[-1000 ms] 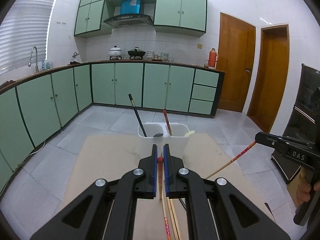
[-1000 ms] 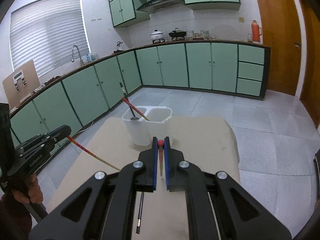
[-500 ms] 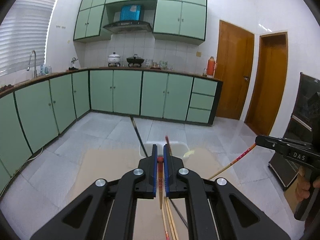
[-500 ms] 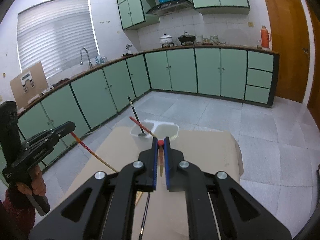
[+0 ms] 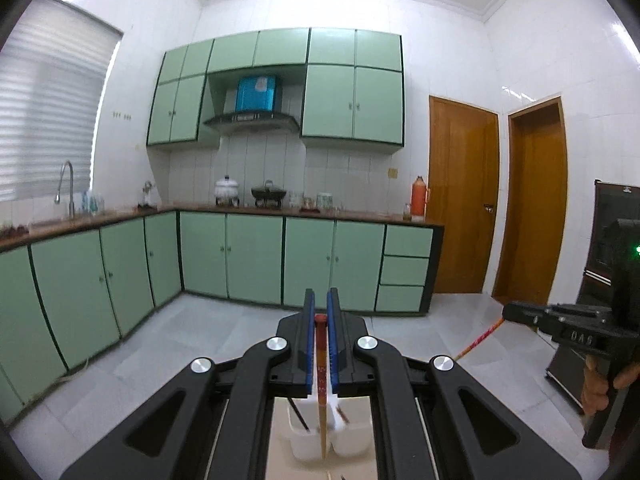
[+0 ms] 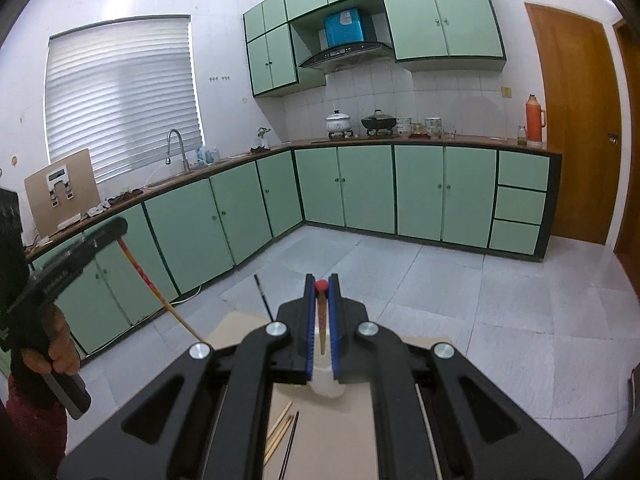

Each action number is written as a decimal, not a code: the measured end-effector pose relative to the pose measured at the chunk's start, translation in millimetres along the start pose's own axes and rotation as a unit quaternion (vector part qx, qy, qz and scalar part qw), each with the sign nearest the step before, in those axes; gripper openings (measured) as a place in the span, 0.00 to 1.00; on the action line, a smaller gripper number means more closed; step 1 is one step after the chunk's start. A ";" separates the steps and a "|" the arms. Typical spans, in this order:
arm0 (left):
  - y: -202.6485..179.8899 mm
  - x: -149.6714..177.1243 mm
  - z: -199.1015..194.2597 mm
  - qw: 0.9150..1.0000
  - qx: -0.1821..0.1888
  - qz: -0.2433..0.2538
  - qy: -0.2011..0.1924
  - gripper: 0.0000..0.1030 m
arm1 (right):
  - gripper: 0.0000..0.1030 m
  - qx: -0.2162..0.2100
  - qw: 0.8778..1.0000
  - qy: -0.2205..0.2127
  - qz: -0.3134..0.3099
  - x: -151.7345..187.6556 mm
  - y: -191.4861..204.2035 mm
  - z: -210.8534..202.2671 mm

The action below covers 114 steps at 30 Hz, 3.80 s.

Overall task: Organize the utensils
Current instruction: 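Carry both chopsticks to the white holder and drop them in, opening both tools, then move both open tools back over the remaining chopsticks, then grasp the black chopstick with the right tool while the left tool grasps a red-patterned chopstick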

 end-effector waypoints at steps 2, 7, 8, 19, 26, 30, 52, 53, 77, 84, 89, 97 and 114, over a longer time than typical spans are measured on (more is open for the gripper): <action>0.2 -9.1 14.1 1.000 -0.001 0.000 -0.005 0.06 | 0.05 0.004 1.000 0.005 -0.007 -5.4 -0.7 12.3; 2.4 -16.8 51.6 1.000 -0.003 -0.002 -0.009 0.06 | 0.05 0.007 0.999 0.025 -0.024 -10.6 1.0 46.5; 3.7 -15.1 62.2 1.000 -0.005 -0.006 -0.005 0.06 | 0.05 0.006 0.999 0.030 -0.027 -10.4 1.9 54.0; 23.6 31.9 131.4 0.999 -0.033 -0.009 0.021 0.06 | 0.05 0.005 0.995 0.091 -0.034 20.4 9.4 126.0; 35.9 69.0 161.5 0.996 -0.036 -0.026 0.076 0.06 | 0.05 0.000 0.993 0.119 -0.023 43.8 8.4 151.5; 42.1 81.8 166.2 0.994 -0.033 -0.033 0.100 0.15 | 0.08 -0.009 0.991 0.134 -0.019 54.5 9.9 158.6; 47.6 128.2 39.6 0.993 -0.052 -0.046 0.096 0.91 | 0.91 0.087 0.995 0.037 0.017 109.9 6.2 52.2; 46.1 135.5 32.9 0.993 -0.053 -0.043 0.100 0.91 | 0.91 0.088 0.995 0.035 0.014 117.1 7.8 48.6; 26.7 313.2 -57.8 0.973 -0.080 -0.010 0.218 0.92 | 0.79 0.082 0.991 0.097 0.033 303.9 82.4 5.0; 24.1 329.7 -64.7 0.967 -0.081 0.010 0.243 0.90 | 0.67 0.069 0.991 0.111 0.029 326.6 106.5 5.1; 33.6 339.4 -74.9 0.963 -0.088 0.015 0.255 0.86 | 0.55 0.053 0.989 0.131 0.032 340.9 117.4 7.7; 46.3 349.2 -81.0 0.959 -0.092 -0.010 0.270 0.82 | 0.41 0.036 0.986 0.162 0.018 352.9 133.7 20.4; 46.2 348.4 -74.3 0.959 -0.081 -0.035 0.270 0.82 | 0.06 0.066 0.986 0.147 -0.029 359.4 147.9 29.0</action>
Point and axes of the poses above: each gripper's, at about its wrist camera, not at the fingertips, and z roughly the way its jaws point, y to its left, x to its underside, the point moved 2 cm from there along z, roughly the way its jaws point, and after that the axes turned 6 degrees about -z, right-handed, at the moved point
